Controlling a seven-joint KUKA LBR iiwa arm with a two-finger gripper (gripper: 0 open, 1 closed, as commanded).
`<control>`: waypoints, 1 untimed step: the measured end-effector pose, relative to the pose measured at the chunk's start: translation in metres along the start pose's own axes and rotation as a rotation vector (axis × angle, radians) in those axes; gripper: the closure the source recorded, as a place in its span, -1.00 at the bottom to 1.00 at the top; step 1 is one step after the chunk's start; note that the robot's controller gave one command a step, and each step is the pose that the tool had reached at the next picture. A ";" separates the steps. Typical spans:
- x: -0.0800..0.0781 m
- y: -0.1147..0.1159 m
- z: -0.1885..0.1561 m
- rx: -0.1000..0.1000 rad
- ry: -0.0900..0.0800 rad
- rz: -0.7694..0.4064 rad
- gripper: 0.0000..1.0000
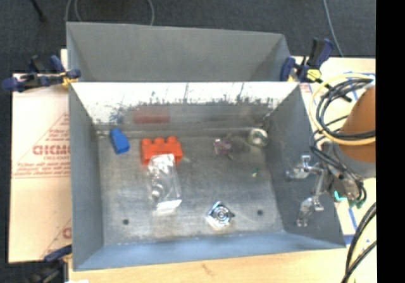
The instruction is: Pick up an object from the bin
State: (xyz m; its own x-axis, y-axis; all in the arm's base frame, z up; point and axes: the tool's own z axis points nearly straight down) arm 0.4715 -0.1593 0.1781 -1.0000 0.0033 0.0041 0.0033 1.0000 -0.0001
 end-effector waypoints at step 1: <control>-0.045 0.080 0.030 -0.004 -0.008 0.024 -1.00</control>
Offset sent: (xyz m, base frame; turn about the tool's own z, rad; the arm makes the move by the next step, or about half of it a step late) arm 0.0428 0.0745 -0.0293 0.0320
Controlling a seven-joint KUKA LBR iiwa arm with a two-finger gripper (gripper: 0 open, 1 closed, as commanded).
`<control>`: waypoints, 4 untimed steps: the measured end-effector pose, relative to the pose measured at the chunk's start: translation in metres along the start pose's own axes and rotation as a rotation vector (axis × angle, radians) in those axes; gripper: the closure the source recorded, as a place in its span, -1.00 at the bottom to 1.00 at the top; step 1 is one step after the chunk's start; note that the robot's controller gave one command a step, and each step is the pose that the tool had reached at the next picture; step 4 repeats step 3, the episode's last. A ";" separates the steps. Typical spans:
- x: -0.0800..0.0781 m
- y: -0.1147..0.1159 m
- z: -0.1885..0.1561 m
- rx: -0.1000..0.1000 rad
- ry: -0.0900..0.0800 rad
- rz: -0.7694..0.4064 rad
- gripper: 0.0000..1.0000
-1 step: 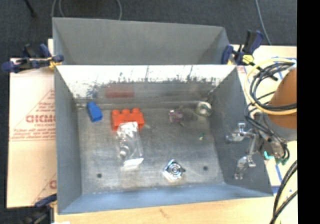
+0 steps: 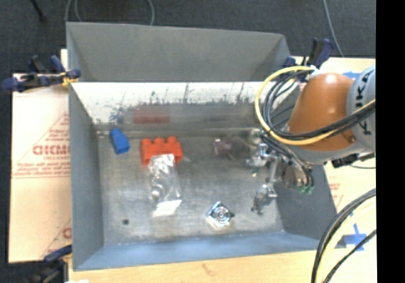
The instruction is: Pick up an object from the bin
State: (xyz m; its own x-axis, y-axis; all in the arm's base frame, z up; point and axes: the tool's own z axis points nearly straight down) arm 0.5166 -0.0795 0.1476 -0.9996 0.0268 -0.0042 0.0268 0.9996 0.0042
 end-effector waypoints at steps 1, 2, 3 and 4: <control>0.025 0.068 0.074 0.005 -0.001 -0.341 -1.00; 0.023 0.068 0.072 0.005 -0.008 -0.344 1.00; 0.000 0.057 -0.127 0.007 -0.007 -0.455 1.00; 0.000 0.057 -0.127 0.007 -0.007 -0.455 1.00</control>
Offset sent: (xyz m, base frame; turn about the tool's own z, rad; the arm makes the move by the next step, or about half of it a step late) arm -0.0255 0.0693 -0.0758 -0.3413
